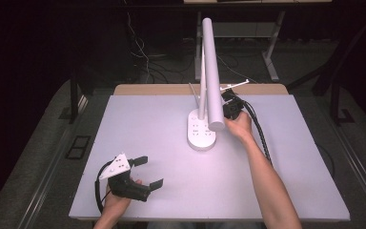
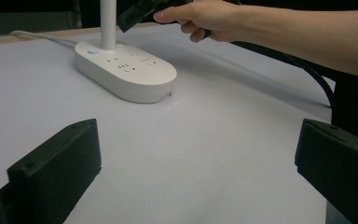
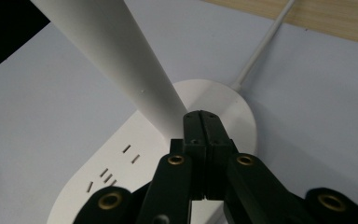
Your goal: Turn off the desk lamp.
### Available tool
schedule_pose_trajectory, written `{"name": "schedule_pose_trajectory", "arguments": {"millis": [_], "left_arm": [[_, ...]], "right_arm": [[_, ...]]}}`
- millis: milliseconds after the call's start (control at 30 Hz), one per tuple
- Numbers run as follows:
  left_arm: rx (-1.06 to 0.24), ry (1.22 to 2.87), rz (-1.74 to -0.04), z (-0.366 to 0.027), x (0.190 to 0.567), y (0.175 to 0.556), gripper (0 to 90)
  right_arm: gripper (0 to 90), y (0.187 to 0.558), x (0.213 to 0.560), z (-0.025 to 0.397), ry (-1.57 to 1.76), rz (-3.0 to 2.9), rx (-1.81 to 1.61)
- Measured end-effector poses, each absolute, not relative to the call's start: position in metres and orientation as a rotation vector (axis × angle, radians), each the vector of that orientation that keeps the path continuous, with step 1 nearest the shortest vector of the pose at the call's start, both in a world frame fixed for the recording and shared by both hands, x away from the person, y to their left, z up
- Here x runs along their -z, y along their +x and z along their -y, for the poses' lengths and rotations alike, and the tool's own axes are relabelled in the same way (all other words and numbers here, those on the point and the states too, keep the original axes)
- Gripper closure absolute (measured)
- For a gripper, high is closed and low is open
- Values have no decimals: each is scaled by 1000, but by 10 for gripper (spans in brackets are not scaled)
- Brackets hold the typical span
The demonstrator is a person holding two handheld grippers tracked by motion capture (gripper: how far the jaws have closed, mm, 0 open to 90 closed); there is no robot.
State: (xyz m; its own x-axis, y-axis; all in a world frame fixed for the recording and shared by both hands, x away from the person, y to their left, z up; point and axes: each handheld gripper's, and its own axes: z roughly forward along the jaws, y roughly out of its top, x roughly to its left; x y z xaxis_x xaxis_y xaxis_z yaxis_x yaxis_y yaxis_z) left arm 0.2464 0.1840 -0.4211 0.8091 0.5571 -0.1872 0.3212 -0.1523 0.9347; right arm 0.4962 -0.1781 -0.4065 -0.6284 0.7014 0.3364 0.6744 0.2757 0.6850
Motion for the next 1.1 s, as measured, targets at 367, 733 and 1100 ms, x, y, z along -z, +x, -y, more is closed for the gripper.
{"name": "schedule_pose_trajectory", "arguments": {"millis": [367, 733, 1100], "left_arm": [[-234, 1758, -679, -184, 421, 248, 0], [-235, 1757, -682, -185, 421, 248, 0], [-227, 1760, -679, -185, 422, 248, 0]], "right_arm": [[900, 500, 421, 175, 1421, -2464, -1281], [900, 499, 425, 171, 1427, -2466, -1265], [900, 494, 426, 168, 1369, -2445, -1231]]}}
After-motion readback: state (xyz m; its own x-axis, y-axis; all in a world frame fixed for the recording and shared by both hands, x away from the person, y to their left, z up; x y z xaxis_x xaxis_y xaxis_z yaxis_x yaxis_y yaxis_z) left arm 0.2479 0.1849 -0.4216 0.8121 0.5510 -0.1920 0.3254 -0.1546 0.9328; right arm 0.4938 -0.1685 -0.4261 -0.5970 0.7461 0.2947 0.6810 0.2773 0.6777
